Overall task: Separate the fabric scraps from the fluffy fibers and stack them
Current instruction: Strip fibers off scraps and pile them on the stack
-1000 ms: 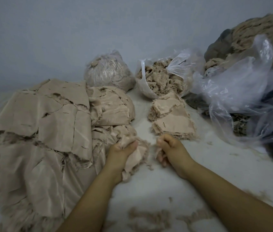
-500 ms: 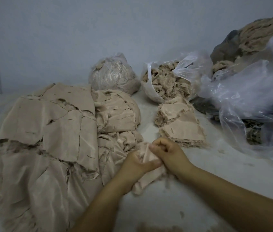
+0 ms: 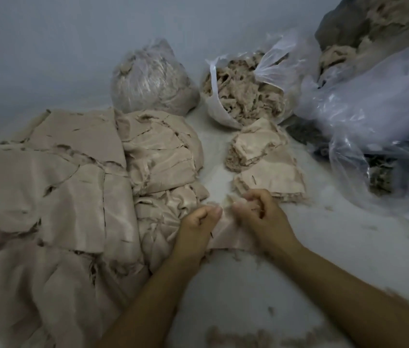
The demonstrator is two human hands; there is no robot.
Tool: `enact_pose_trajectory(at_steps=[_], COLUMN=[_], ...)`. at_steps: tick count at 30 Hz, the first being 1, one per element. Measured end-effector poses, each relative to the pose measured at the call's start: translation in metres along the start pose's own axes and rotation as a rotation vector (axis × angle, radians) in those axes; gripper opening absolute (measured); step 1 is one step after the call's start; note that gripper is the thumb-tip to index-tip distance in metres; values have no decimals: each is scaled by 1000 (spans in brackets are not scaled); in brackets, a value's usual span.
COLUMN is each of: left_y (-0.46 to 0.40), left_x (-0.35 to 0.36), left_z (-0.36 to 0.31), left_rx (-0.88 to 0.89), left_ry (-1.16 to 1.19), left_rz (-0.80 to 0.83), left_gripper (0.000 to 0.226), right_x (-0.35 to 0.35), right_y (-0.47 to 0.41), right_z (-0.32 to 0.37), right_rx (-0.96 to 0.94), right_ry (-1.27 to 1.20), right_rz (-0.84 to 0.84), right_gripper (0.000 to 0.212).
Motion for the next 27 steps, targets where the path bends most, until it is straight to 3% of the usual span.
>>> enact_pose_trajectory(at_steps=[2,5,8,14,17,19,22,27], left_y=[0,-2,-4,-15,-18,-22,-26,-21], left_x=[1,3,4,10,14,17,20,10], left_z=[2,4,5,0,-5,-9,-8,-2], left_rx=[86,115,73,90,66,30,9,66], left_ry=[-66,-51,-18,-240,-247,-210,-185,-144], left_rz=[26,31,12,-57,-35,-34,-44,-67], left_gripper=[24,23,22,34,34,29,26,30], right_x=[-3,-6,-7,-15,-16,-16,-16,-18], right_y=[-3,-6,-5,1,2,0,-1,-6], right_z=[0,2,1,-8,-4,-4,-7,-9], right_rx=[-67,-177,-157,-28,48,76,27,-42], right_ry=[8,-20,47,101,38,34,62,44], right_rz=[21,12,-15,-104,-70,-54,-95,-195], right_gripper=[23,11,18,21,7,21,38,32])
Point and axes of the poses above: each hand's wrist, its own y-axis away from the middle knuckle, its own x-axis out of the palm, z = x × y, the point moved 2 cm from there along -y, towards the middle knuckle, and after that the axes turned 13 degrees about -x, right-handed, at the moved point
